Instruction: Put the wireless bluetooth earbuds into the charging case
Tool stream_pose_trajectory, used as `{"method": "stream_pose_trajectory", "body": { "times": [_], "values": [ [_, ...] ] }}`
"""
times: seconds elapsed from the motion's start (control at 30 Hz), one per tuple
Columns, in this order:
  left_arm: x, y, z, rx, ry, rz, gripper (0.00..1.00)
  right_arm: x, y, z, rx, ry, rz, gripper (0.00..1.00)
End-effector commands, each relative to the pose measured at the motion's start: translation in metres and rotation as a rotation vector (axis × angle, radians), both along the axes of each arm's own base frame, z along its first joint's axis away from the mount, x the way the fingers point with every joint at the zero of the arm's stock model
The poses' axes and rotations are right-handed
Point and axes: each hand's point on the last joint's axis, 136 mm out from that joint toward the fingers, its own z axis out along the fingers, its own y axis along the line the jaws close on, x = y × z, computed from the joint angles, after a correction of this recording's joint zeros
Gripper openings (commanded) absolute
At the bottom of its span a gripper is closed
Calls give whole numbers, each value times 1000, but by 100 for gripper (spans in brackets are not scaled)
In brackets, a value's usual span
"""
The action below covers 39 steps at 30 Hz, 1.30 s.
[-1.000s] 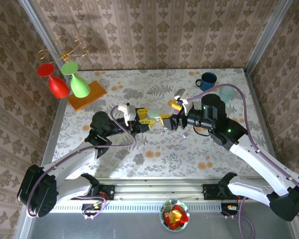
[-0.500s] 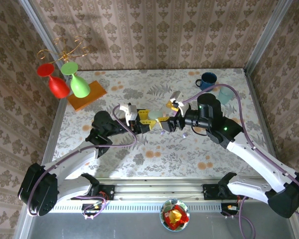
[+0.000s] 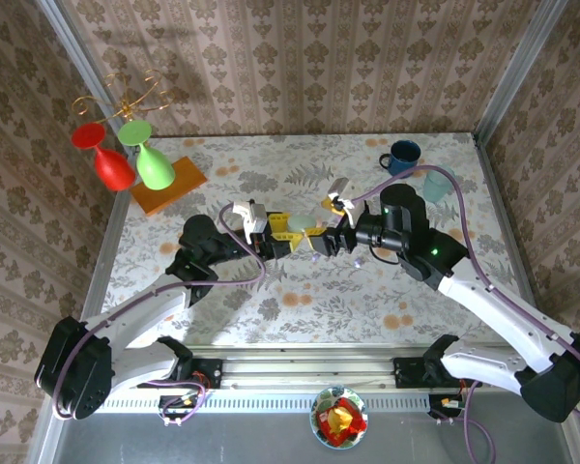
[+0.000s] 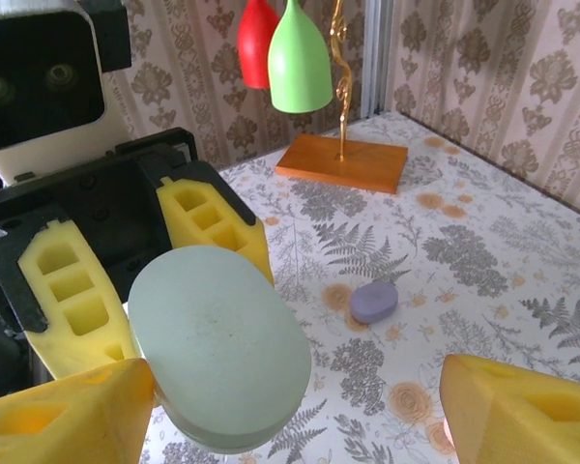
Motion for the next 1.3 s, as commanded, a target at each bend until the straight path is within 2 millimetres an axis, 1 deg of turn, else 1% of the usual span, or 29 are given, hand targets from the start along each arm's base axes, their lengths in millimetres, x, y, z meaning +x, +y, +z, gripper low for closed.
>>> {"method": "stream_pose_trajectory", "body": {
  "times": [0.0,0.27,0.47,0.67,0.83,1.03,1.27],
  "values": [
    [-13,1,19,-37,-47,-52,28,11,-10,20,43,-64,-90,78],
    [-21,3,22,-42,-53,-84,28,21,-13,22,20,-66,-135,77],
    [-24,4,21,-41,-55,-89,28,27,-9,32,59,-70,-138,77],
    [-24,4,21,-44,-57,-88,27,25,-4,36,78,-55,-116,77],
    [-24,4,19,-45,-59,-91,28,31,-11,38,127,23,-154,76],
    [-25,5,19,-48,-63,-92,27,25,-5,35,136,104,-98,75],
    [-22,5,19,-51,-48,-77,27,-1,5,46,180,108,40,76]
  ]
}}
